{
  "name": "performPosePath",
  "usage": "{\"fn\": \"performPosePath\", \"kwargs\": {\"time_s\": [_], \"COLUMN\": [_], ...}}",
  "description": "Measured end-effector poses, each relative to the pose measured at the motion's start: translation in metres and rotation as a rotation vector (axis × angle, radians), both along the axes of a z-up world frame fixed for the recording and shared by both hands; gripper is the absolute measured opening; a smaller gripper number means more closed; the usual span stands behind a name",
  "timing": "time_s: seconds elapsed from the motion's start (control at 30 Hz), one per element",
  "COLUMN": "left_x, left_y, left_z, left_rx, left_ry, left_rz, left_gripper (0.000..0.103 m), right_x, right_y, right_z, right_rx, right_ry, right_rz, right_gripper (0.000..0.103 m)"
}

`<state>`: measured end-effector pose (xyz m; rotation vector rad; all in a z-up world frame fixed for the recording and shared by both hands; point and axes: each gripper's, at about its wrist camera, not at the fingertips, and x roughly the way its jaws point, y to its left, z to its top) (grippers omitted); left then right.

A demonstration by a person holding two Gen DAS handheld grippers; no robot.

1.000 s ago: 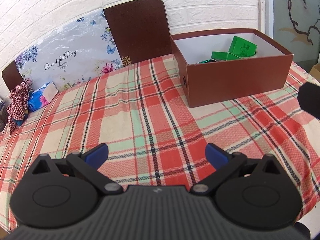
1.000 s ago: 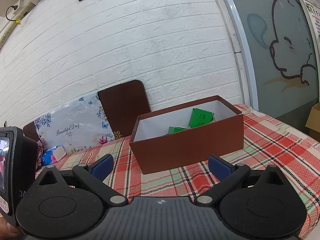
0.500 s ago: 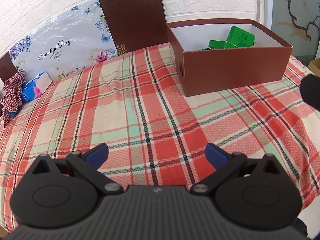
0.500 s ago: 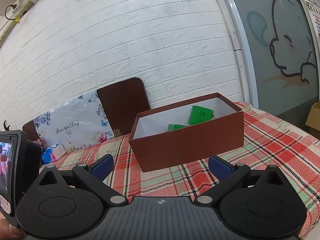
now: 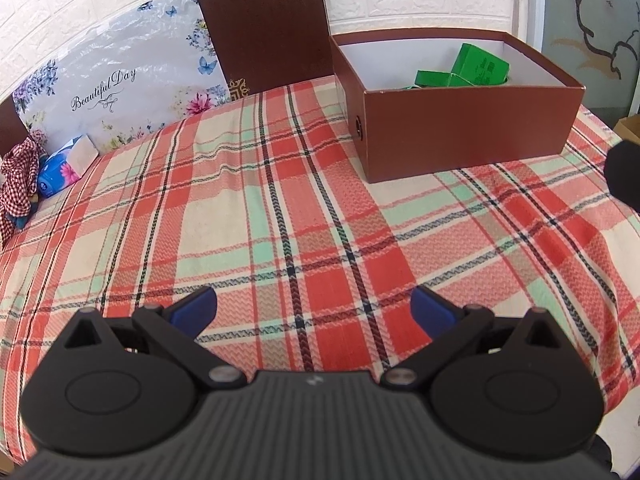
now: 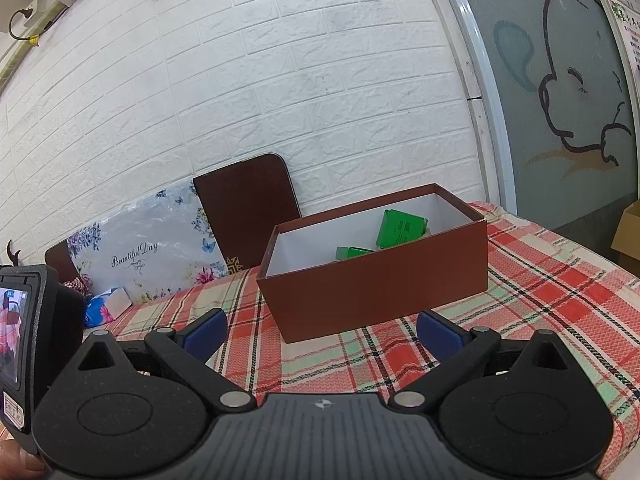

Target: Organize objects

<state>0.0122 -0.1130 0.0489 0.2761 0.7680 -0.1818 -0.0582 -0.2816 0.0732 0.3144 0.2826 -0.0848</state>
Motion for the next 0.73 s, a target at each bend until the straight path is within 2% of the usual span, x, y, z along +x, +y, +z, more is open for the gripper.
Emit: {"fn": "performPosePath", "kwargs": {"time_s": [0.5, 0.73], "left_x": [0.0010, -0.0025], "left_y": [0.0009, 0.0043], "left_z": [-0.0022, 0.0031], "left_rx": [-0.007, -0.067], "left_ry": [0.017, 0.006], "left_rz": [-0.003, -0.028], "left_gripper": [0.103, 0.103], "right_x": [0.0000, 0.0000], "right_y": [0.0000, 0.0000], "right_z": [-0.0001, -0.0020], "right_rx": [0.000, -0.003], "right_ry": [0.001, 0.000], "right_rz": [0.000, -0.001], "right_gripper": [0.102, 0.102]}}
